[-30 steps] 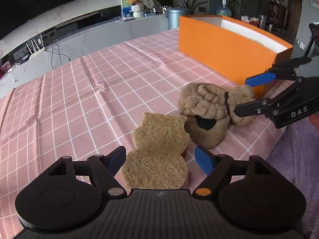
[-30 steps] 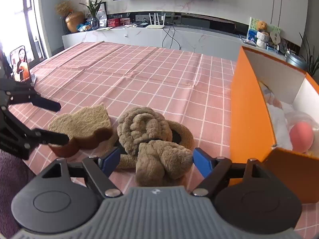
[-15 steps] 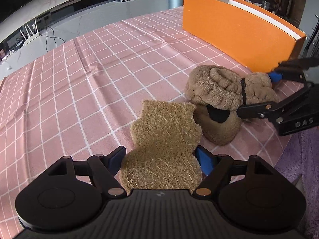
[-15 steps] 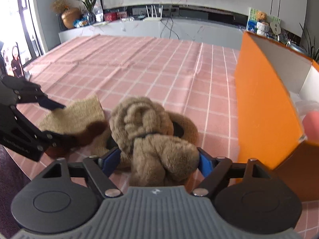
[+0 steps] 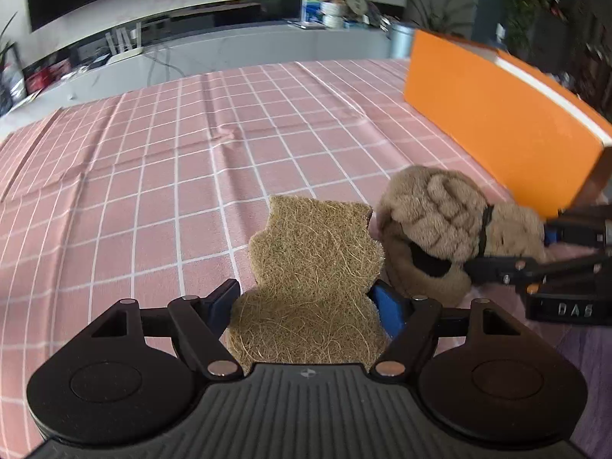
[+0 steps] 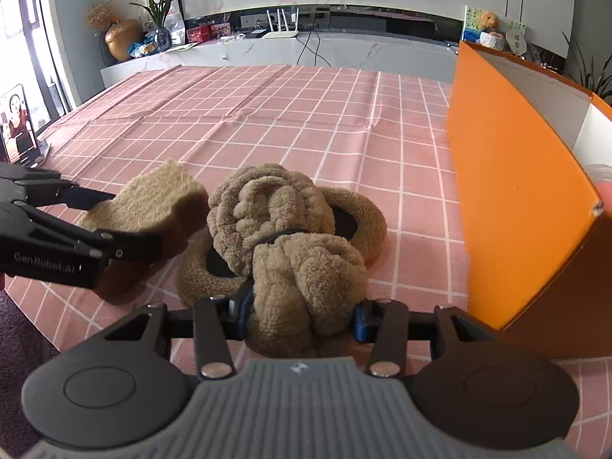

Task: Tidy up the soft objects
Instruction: 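Grasp the coir bear sponge with the left tool while the right tool grasps the towel bundle, then carry the sponge and towel bundle into the box and open both tools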

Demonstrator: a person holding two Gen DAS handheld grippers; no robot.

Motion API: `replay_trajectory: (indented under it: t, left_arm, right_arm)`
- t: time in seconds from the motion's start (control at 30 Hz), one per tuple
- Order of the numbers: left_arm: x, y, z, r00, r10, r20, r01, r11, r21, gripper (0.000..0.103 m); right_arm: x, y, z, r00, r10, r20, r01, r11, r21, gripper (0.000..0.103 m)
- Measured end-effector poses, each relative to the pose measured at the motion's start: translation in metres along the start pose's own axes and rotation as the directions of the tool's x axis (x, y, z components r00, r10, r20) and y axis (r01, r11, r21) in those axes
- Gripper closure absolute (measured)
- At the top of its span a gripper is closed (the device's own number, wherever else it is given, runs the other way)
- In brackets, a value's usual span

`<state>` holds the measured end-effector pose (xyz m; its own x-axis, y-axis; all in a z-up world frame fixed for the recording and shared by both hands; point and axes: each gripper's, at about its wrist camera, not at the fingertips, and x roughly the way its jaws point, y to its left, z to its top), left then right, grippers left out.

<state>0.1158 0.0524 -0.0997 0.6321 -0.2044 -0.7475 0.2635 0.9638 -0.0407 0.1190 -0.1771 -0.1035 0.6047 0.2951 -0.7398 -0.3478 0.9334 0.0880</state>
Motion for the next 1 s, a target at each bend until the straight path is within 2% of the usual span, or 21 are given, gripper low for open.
replay_trajectory:
  t: [0.1,0.3,0.53,0.8,1.0]
  left_arm:
    - [-0.006,-0.002,-0.003,1.0,0.019,0.018,-0.018,0.999,-0.047,0.017]
    - [-0.026,-0.011,-0.003,0.998,0.031,0.054,-0.028,0.998,-0.061,0.017]
    - [-0.053,-0.019,0.007,0.993,0.042,0.114,-0.033,0.996,-0.082,0.017]
    - [-0.082,-0.033,0.032,0.982,0.032,0.185,-0.015,0.995,-0.095,0.017]
    - [-0.094,-0.049,0.058,0.972,0.002,0.236,0.015,0.998,-0.069,0.017]
  right_arm:
    - [-0.002,0.002,-0.002,1.0,-0.012,0.01,0.011,1.0,0.008,0.06]
    - [-0.015,0.007,-0.005,0.999,-0.028,0.038,0.027,0.999,0.025,0.061]
    - [-0.043,0.008,-0.003,0.991,-0.047,0.124,0.046,0.999,0.012,0.061]
    - [-0.084,0.007,0.006,0.966,-0.072,0.247,0.074,0.997,0.0,0.061]
    - [-0.12,-0.011,0.017,0.932,-0.118,0.344,0.105,0.993,0.057,0.061]
